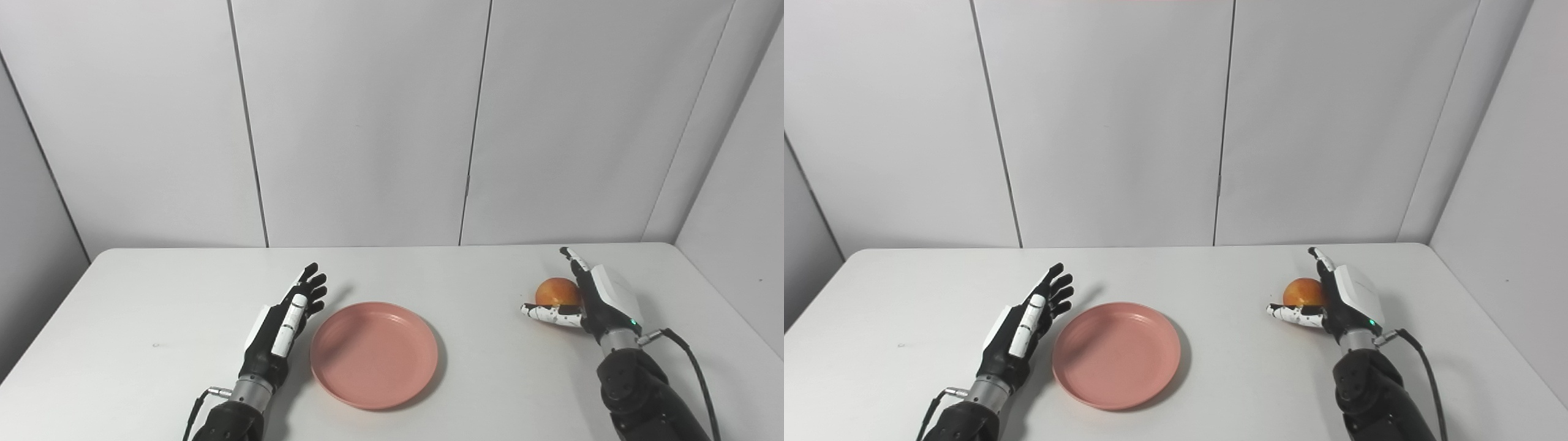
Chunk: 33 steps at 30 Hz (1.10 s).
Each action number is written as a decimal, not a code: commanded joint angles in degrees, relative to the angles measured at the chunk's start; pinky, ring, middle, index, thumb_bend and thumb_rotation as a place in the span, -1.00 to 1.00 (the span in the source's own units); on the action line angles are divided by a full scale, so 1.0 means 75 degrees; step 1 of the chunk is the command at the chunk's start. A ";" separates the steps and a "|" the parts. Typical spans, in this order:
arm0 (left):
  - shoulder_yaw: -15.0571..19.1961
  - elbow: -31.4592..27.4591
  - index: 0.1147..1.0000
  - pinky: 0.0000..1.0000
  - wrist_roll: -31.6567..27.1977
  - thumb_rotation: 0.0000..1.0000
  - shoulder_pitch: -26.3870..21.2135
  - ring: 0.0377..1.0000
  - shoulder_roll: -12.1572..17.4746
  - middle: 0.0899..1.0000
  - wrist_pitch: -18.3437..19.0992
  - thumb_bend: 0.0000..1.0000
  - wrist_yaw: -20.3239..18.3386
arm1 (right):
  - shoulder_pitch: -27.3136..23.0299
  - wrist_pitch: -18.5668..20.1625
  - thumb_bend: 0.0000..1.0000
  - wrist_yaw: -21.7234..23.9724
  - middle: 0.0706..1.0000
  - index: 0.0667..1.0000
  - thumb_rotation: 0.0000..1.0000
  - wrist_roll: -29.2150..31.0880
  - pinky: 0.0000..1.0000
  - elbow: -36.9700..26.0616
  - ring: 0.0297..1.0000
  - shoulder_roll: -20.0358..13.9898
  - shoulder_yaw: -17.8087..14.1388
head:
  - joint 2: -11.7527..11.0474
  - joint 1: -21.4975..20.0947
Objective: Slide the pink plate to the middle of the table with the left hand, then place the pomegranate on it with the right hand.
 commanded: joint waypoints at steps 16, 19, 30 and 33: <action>0.0003 0.0276 0.88 0.83 -0.0071 1.00 0.0152 0.86 0.0045 0.88 -0.0174 0.00 -0.0074 | -0.0282 -0.0284 0.07 -0.0417 -0.11 0.09 -1.00 0.0306 -0.21 -0.0417 -0.19 -0.0052 -0.0147 | 0.0024 0.0026; -0.0002 0.0288 0.87 0.83 -0.0055 1.00 0.0144 0.86 0.0048 0.88 -0.0207 -0.01 -0.0071 | -0.0280 -0.0283 0.03 -0.0612 -0.15 0.02 -1.00 0.0249 -0.37 -0.0410 -0.27 -0.0040 -0.0122 | 0.0037 0.0026; -0.0071 0.0207 0.89 0.85 -0.0017 1.00 0.0163 0.88 0.0041 0.89 -0.0102 0.02 -0.0088 | -0.0249 -0.0559 0.02 -0.0993 -0.15 0.01 -1.00 0.0357 -0.45 -0.0400 -0.31 -0.0049 -0.0108 | 0.0045 0.0098; -0.0131 0.0195 0.91 0.86 0.0010 1.00 0.0159 0.89 0.0011 0.90 -0.0112 0.02 -0.0091 | -0.0208 -0.0650 0.02 -0.0993 -0.16 0.02 -1.00 0.0450 -0.46 -0.0497 -0.32 -0.0048 -0.0142 | 0.0048 0.0233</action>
